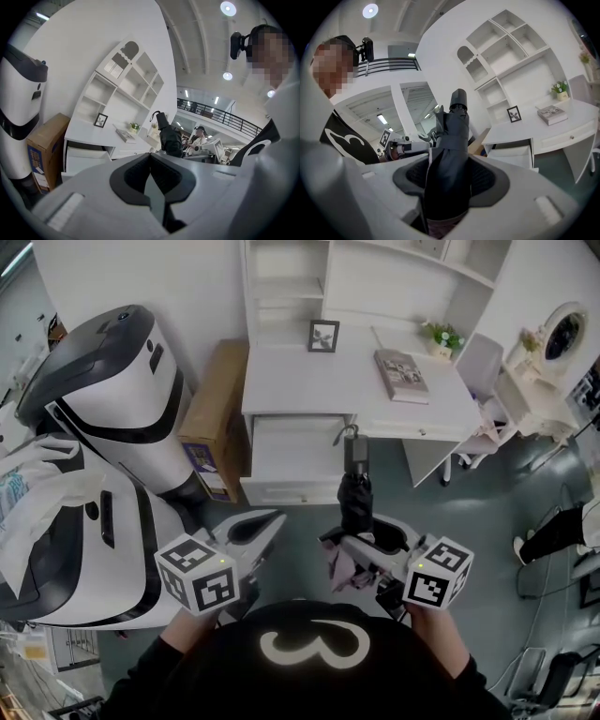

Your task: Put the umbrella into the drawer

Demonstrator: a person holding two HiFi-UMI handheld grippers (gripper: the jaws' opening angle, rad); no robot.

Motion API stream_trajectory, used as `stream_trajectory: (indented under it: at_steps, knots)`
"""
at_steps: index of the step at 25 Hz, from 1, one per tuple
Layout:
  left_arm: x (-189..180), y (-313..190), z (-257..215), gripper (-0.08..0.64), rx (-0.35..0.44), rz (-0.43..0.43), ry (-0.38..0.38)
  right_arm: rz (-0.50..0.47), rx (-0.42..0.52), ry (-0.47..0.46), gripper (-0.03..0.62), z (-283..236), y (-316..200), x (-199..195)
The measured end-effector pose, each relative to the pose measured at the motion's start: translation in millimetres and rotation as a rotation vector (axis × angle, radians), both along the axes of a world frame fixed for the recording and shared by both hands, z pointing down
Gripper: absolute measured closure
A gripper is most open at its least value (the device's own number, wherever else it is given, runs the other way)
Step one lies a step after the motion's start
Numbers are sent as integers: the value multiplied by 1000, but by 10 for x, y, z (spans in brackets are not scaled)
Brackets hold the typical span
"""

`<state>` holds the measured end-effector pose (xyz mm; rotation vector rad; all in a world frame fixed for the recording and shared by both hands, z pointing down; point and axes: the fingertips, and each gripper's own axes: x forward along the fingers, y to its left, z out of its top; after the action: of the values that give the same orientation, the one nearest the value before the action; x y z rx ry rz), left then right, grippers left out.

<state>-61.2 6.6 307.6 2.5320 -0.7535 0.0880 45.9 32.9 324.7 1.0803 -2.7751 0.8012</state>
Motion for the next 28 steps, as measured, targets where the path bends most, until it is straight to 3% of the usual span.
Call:
stream_trajectory:
  at_steps: [10, 28]
  knots:
    - [-96, -386, 154, 551, -22, -32, -24, -26, -3, 11, 364, 74, -475, -76]
    - [-310, -1429, 682, 551, -158, -166, -96, -148, -109, 51, 364, 623, -1677, -215]
